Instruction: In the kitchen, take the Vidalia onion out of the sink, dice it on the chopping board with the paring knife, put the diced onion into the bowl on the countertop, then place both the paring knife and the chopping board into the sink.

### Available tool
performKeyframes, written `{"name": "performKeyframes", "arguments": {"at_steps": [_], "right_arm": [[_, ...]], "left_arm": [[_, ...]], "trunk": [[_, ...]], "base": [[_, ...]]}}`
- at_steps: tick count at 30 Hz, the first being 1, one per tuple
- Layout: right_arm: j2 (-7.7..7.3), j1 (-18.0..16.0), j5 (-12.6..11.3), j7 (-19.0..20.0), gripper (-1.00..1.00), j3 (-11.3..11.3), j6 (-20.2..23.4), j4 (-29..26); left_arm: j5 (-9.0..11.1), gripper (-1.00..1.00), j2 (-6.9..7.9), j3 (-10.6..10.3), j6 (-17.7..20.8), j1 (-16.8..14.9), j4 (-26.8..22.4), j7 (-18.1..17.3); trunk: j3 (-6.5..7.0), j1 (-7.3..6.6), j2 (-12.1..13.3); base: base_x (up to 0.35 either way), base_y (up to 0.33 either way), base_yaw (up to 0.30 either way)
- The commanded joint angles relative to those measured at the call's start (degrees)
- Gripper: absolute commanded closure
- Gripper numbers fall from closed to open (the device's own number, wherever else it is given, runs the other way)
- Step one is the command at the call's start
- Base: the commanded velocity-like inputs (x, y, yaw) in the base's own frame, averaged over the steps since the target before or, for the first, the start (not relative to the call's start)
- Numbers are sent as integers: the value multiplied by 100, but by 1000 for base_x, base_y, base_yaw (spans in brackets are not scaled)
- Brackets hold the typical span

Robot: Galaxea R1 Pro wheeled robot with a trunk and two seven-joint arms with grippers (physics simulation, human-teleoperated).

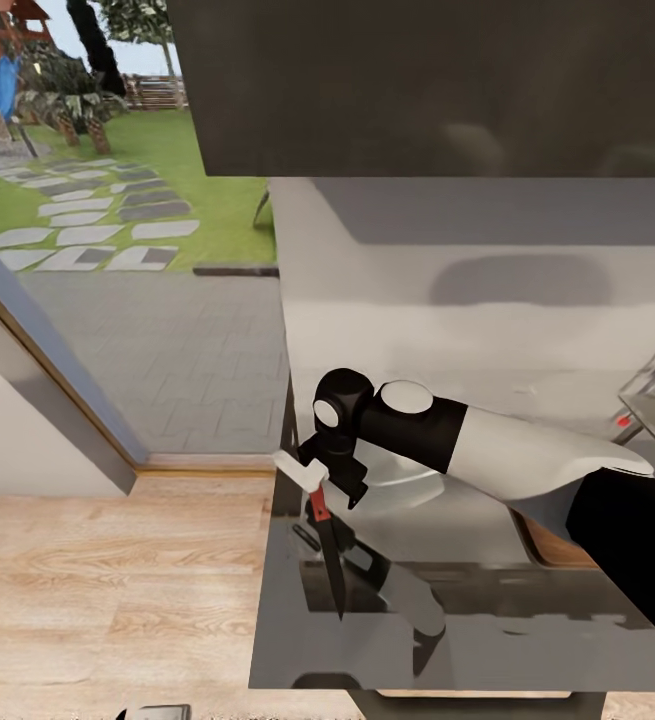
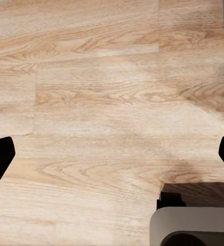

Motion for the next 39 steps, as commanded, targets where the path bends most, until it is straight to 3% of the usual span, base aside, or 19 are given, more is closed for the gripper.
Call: {"name": "performKeyframes", "arguments": {"at_steps": [1, 30, 39], "right_arm": [[1, -8, 7, 16, -100, 8, 60, -4], [1, -5, -1, -194, -100, 17, 53, 40], [26, -6, -2, -203, -100, 17, -319, 48]], "left_arm": [[27, -100, -3, -50, -28, -8, 18, 16], [27, -100, -3, -50, -28, -8, 24, 16], [27, -100, -3, -50, -28, -8, 23, 16]], "trunk": [[-18, 3, -11], [-174, 3, -11], [-242, 3, -11]], "base": [[0, 0, 0], [0, 0, 0], [0, 0, 0]]}}
